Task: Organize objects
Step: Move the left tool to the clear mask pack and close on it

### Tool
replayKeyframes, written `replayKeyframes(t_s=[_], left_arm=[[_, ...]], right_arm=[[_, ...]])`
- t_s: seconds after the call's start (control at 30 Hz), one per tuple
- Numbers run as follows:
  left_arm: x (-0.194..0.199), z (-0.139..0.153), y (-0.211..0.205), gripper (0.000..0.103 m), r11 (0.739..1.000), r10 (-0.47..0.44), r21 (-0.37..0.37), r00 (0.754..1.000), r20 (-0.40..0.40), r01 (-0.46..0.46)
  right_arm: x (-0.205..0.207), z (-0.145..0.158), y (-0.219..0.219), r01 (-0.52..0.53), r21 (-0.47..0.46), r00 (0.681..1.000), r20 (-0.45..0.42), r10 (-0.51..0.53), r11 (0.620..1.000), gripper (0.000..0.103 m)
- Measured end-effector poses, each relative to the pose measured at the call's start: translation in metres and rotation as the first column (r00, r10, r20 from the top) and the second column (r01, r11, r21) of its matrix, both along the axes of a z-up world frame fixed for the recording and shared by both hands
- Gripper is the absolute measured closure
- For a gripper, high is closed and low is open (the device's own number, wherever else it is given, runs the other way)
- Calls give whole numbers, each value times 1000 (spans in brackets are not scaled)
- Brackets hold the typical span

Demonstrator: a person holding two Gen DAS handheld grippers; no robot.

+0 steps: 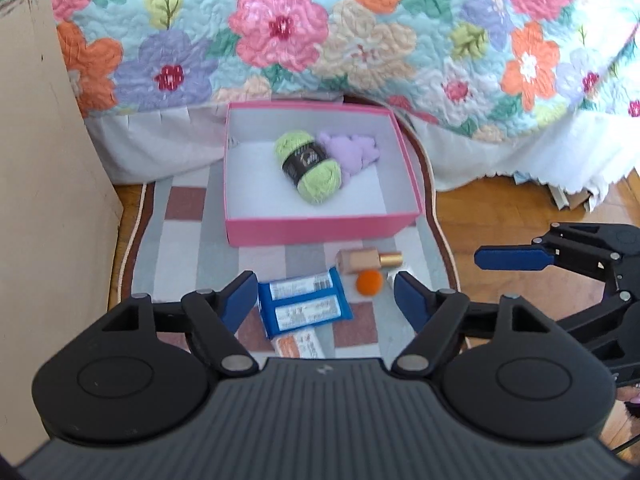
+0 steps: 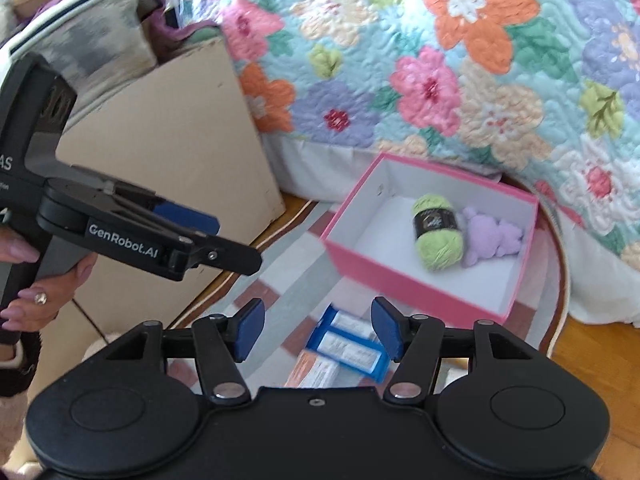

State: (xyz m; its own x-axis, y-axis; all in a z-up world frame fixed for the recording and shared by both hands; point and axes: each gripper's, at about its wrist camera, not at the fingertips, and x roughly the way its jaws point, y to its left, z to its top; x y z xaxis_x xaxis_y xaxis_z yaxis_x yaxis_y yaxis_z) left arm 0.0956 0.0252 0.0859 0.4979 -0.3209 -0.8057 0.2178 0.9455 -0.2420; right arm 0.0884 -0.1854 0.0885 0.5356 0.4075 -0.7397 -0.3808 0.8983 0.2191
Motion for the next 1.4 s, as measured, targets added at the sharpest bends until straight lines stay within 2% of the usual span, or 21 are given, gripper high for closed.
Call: replayKeyframes(t_s=[0.17, 0.33, 0.5, 0.57, 0.77, 0.93, 0.97, 1.03, 1.17, 1.27, 1.37, 1.4], left_arm=[[-7, -35, 5, 28, 1000, 6, -6, 995, -95, -7], [-2, -78, 11, 28, 999, 18, -24, 981, -191, -23], [8, -119, 9, 28, 998, 6, -54, 970, -242, -20], [14, -136, 10, 28, 996, 1, -90, 964, -266, -26], [22, -187, 8, 29, 991, 21, -116, 951, -309, -59], [21, -219, 2, 31, 994, 40, -83, 941, -337, -72], [20, -225, 3, 31, 993, 45, -89, 937, -347, -81], [19, -234, 5, 31, 989, 51, -112, 931, -360, -97], [18, -247, 9, 31, 979, 38, -171, 925, -379, -110], [16, -251, 6, 31, 983, 55, -144, 931, -361, -114], [16, -256, 4, 49, 980, 58, -157, 927, -371, -124], [16, -257, 3, 52, 978, 48, -169, 924, -380, -120]], right_arm=[[-15, -32, 15, -43, 5, 999, -29, 44, 999, 36], [-15, -79, 36, -54, -72, 997, -60, 50, 996, 36], [1, -127, 44, -29, -87, 993, -116, 19, 996, 36], [5, -146, 48, -27, -78, 990, -138, 16, 997, 36], [8, -199, 66, -54, -142, 986, -163, 31, 988, 35], [7, -219, 79, -91, -94, 981, -181, 73, 991, 34], [7, -221, 81, -80, -92, 982, -176, 63, 993, 28], [8, -225, 83, -60, -94, 986, -164, 44, 994, 24], [9, -233, 84, -37, -113, 986, -166, 17, 993, 23], [11, -245, 81, -4, -126, 979, -201, -22, 992, 23], [9, -247, 77, 19, -109, 981, -192, -40, 994, 24], [7, -246, 77, 17, -116, 983, -181, -38, 993, 25]])
